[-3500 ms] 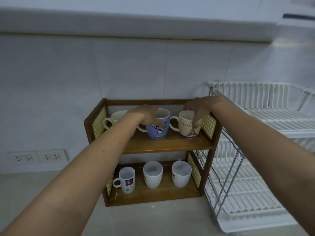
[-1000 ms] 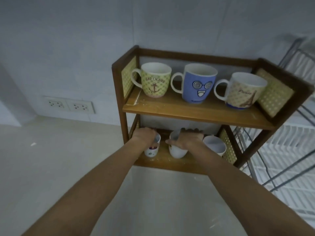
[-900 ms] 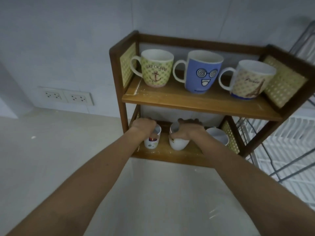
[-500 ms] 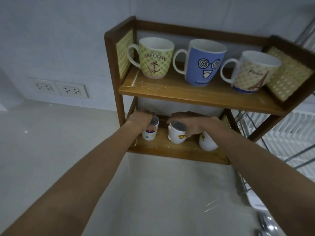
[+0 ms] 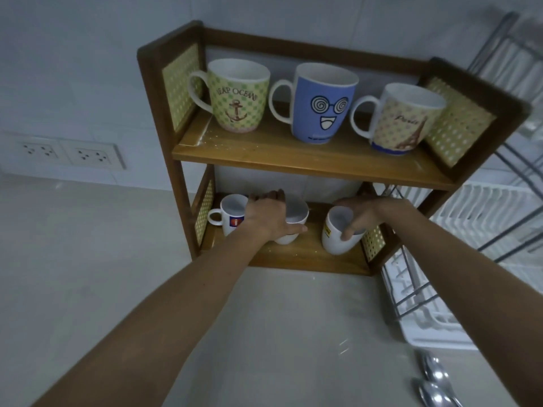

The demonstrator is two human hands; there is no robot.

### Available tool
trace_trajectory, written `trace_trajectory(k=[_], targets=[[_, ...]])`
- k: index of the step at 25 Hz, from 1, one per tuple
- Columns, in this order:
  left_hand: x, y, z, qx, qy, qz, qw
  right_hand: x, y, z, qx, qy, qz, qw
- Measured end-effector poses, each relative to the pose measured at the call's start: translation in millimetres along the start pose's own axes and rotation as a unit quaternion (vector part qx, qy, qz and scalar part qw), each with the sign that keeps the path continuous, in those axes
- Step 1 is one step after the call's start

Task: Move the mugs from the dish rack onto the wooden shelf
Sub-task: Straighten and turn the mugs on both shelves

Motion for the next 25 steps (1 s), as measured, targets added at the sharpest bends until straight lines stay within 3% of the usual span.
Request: trace_trajectory(k=[3,7,9,11,14,19,25], targets=[[9.5,2.5,-1.8,0.011,0.007,-0.011,1.0,-2.0,7.9,0.1,0.022,-0.055,-0.064,0.996],[20.2,-6.5,11.2,0.053,0.081,0.077,0.992,-5.7,11.9,17.1,0.067,-0.209,-0.071,0.973],[22.8,-8.3,12.6,0.082,0.095,0.101,0.987,-3.1,11.6,20.2,0.087,-0.193,-0.062,0.975],[23.1,-6.8,10.8,0.084,0.098,0.103,0.986,1.3,9.6,19.6,0.122,-0.124,-0.076,0.982],[24.1,-4.8,9.8,0.085,0.1,0.109,0.985,3.3,8.1,19.2,0.04,-0.039,-0.118,0.991],[25.7,-2.8,12.7,0.082,0.1,0.114,0.985,-4.2,0.5,17.2,-0.003,-0.081,-0.075,0.994],[19.0,-2.2,14.9,0.029,0.124,0.127,0.984,-5.3,3.6,17.4,-0.002,-0.093,-0.089,0.992]])
Point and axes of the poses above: each hand's wrist, its own x-axis towards the middle knuckle, its own y-axis out of the palm, z = x × y, the point moved 4 cm from there along x, towards the middle knuckle, and after that the axes turned 7 degrees about -y, right-handed, at the moved point
